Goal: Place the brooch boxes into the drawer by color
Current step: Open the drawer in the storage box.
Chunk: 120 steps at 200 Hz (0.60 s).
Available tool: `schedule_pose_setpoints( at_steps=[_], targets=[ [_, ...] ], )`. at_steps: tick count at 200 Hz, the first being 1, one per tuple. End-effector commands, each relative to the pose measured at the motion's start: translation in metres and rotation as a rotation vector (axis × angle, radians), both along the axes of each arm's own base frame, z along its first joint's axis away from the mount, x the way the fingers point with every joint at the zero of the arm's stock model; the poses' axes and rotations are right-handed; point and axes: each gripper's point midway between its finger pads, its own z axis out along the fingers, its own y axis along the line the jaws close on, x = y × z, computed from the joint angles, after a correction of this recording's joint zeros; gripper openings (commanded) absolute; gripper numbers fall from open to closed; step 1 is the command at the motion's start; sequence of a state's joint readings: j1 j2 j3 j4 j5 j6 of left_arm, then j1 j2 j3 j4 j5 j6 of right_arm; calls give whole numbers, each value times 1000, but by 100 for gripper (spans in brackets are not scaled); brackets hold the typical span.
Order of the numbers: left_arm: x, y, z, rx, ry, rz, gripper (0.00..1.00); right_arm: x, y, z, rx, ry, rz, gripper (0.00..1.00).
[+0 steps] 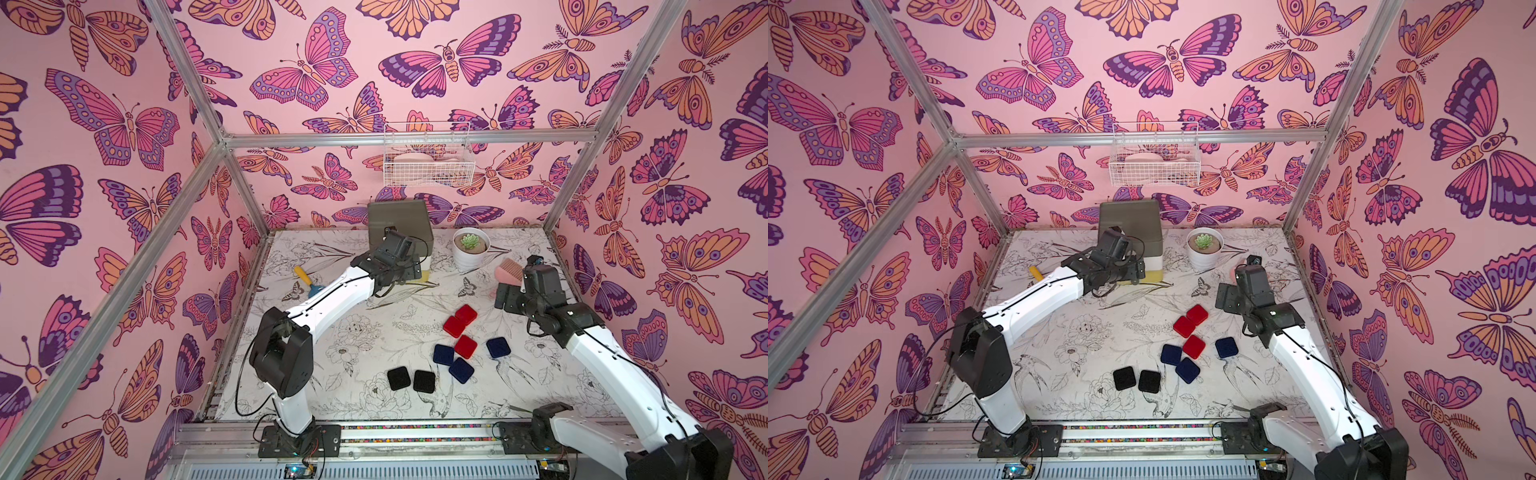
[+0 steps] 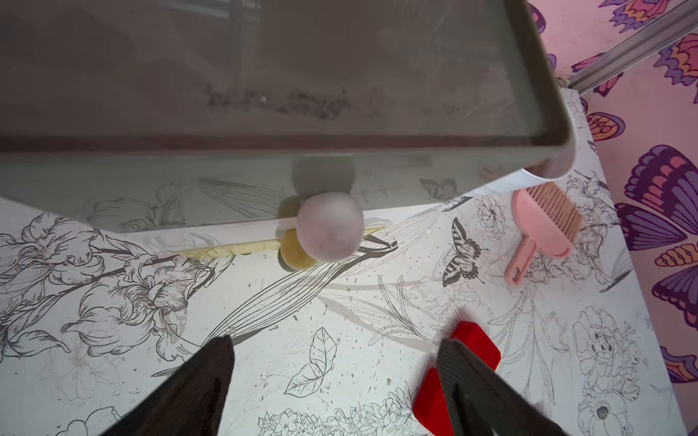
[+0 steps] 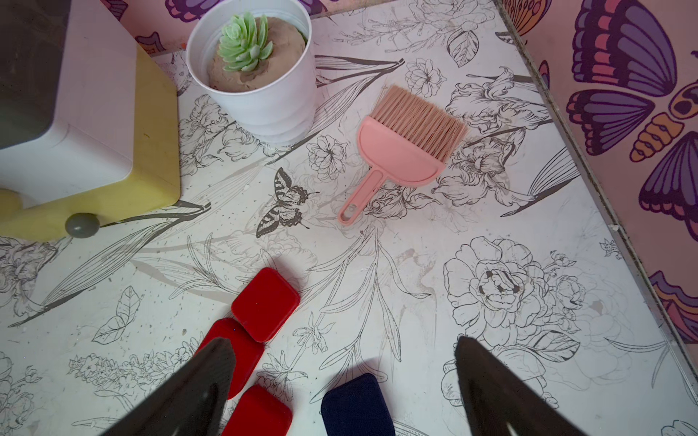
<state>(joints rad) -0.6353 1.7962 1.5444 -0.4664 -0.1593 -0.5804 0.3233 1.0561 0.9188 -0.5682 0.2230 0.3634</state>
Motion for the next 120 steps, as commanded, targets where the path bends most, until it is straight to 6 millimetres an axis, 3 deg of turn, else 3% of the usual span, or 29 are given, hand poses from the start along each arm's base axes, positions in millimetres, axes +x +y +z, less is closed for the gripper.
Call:
schedule_pose_setpoints(
  at_steps=[1,60,120],
  targets=[
    [9,2,-2,53,-14,11,88,-4,1,-4,2,16,2,96],
    [29,-4,5,40,-39,37,78,-2,3,-7,13,22,2,96],
    [37,-2,-6,38,-14,55,71,0,4,-9,7,31,8,96]
  ],
)
